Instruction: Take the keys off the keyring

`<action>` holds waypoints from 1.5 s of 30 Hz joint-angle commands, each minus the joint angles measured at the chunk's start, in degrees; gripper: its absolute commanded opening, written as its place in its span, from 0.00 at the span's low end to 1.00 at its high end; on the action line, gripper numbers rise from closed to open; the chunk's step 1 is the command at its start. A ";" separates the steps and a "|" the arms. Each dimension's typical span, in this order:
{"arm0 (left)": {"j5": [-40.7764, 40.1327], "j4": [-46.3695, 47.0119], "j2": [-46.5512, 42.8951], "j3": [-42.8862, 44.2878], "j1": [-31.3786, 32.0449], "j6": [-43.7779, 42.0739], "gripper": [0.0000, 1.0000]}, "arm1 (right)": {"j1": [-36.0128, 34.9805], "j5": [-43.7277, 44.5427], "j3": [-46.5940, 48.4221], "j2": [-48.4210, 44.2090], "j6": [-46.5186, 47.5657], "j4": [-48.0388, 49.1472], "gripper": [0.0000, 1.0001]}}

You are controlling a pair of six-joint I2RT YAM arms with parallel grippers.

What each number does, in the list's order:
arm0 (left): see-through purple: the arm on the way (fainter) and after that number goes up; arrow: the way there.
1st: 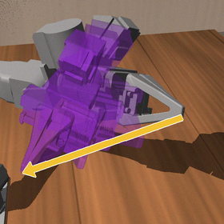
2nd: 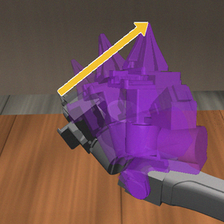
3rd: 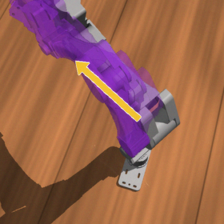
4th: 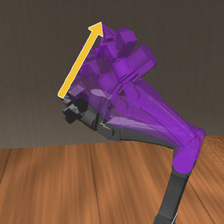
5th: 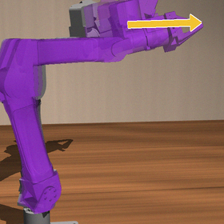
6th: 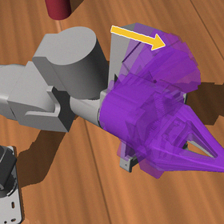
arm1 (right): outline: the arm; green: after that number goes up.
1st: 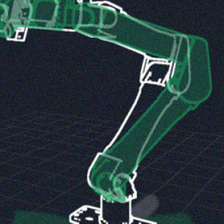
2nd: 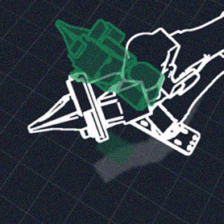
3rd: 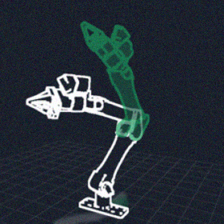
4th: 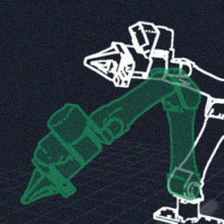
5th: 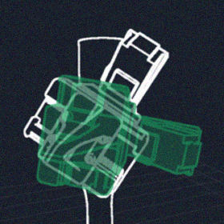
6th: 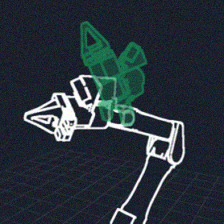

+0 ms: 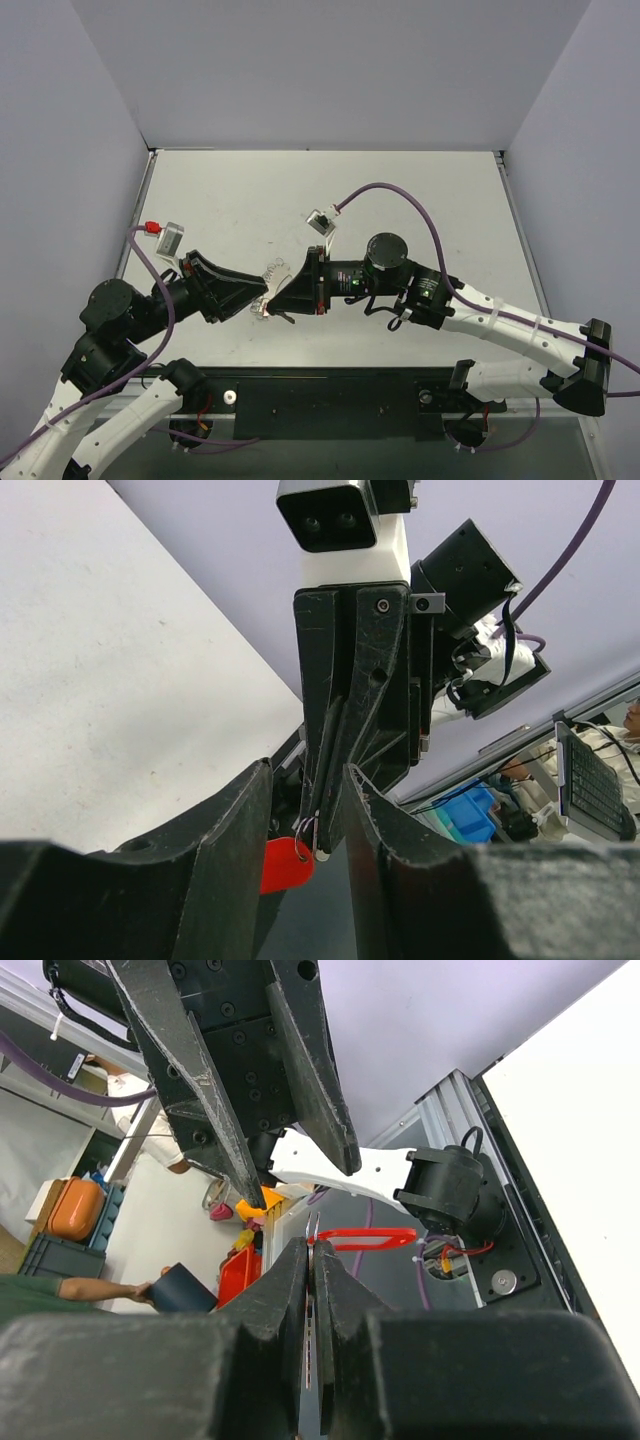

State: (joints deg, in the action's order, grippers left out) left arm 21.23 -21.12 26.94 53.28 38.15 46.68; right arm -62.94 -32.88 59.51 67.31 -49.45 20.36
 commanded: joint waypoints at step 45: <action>-0.40 10.39 -3.56 0.60 -0.09 8.08 0.45 | 0.80 -2.89 11.51 1.42 1.90 0.47 0.00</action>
State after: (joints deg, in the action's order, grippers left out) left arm 20.80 -15.44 24.47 53.28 38.15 53.69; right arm -62.28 -34.98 68.10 68.53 -48.31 18.02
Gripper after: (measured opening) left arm 0.468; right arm 0.009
